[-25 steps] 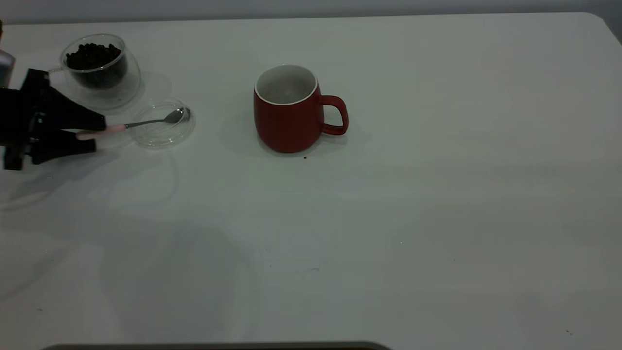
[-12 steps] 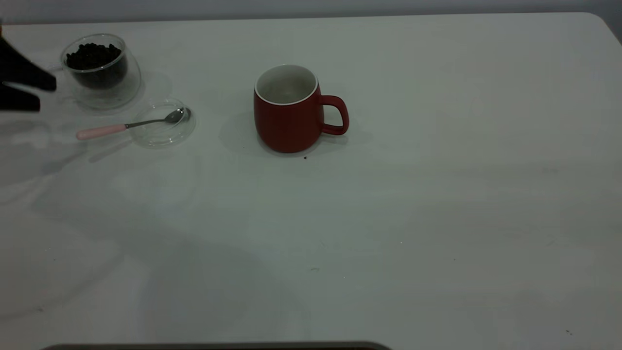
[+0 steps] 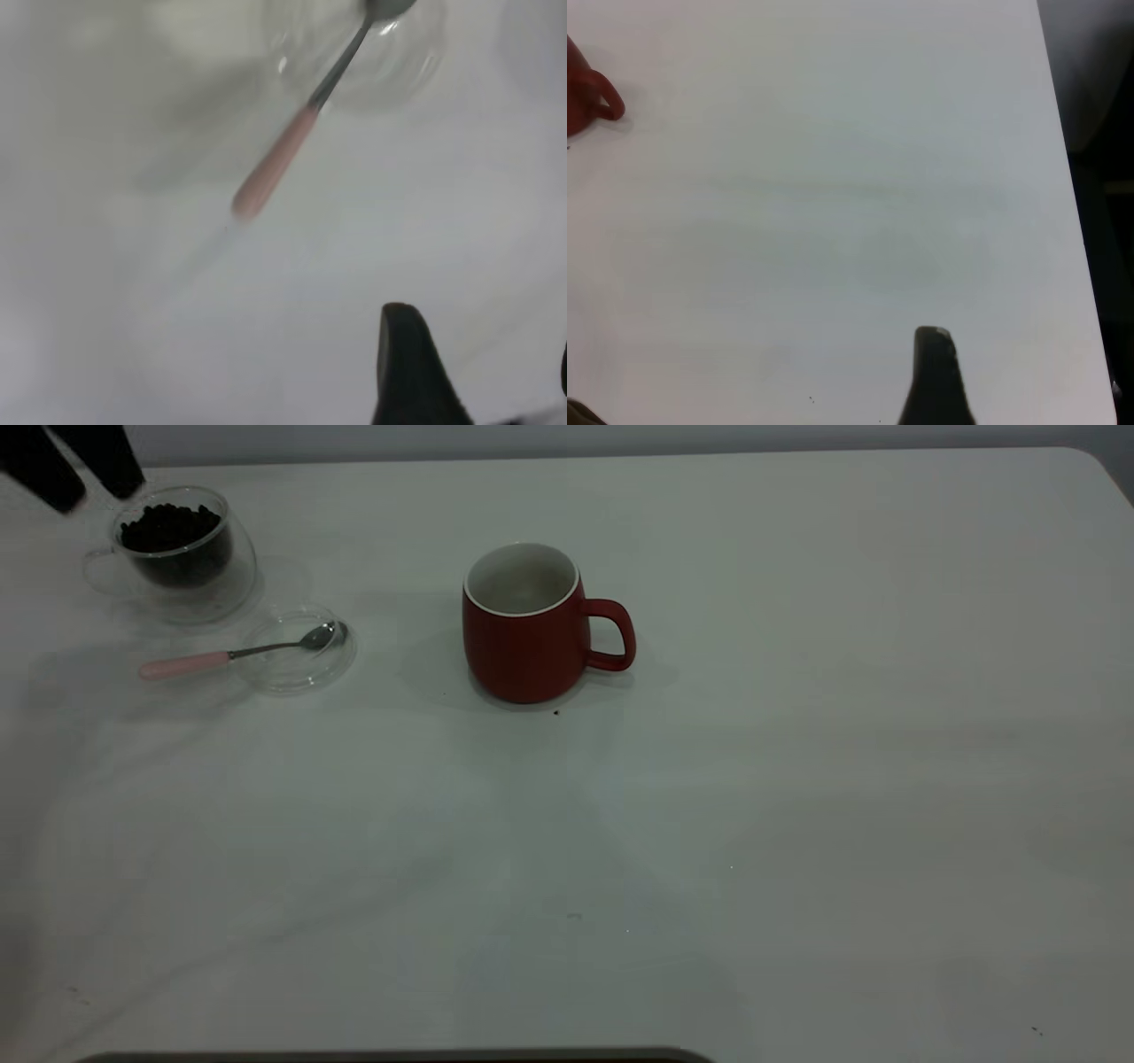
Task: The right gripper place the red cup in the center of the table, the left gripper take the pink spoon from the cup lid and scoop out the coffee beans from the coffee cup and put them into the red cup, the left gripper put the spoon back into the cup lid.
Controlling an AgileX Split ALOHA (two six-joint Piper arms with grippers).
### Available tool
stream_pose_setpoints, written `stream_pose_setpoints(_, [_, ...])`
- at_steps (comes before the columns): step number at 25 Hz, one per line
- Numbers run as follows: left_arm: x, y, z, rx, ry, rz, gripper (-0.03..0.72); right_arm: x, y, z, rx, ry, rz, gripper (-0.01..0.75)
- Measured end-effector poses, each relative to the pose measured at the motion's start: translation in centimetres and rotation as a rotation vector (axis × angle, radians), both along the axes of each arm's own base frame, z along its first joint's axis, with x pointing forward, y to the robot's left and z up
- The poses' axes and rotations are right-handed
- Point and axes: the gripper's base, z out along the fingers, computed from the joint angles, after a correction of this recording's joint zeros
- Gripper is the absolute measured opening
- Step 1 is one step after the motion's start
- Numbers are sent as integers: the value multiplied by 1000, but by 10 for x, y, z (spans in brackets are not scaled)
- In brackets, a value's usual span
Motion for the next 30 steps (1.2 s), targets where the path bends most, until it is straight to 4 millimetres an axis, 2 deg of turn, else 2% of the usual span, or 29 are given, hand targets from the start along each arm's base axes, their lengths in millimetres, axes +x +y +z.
stream_pose_setpoints(3, [2, -15, 24, 156, 43, 11, 463, 0, 0, 0, 0, 0, 0, 591])
stream_pose_setpoints(6, [8, -24, 39, 242, -20, 55, 463, 0, 0, 0, 0, 0, 0, 591])
stream_pose_setpoints(10, [4, -34, 54, 211, -49, 95, 463, 0, 0, 0, 0, 0, 0, 591])
stream_pose_setpoints(13, [-8, -43, 67, 143, -56, 100, 463, 0, 0, 0, 0, 0, 0, 591])
stream_pose_setpoints(16, [-34, -52, 79, 104, -44, 79, 463, 0, 0, 0, 0, 0, 0, 591])
stream_pose_setpoints(19, [-68, -54, 91, 98, -33, 63, 463, 0, 0, 0, 0, 0, 0, 591])
stream_pose_setpoints(27, [-151, -40, 126, 89, -112, 23, 463, 0, 0, 0, 0, 0, 0, 591])
stream_pose_setpoints(30, [-194, -32, 138, 93, -173, -3, 463, 0, 0, 0, 0, 0, 0, 591])
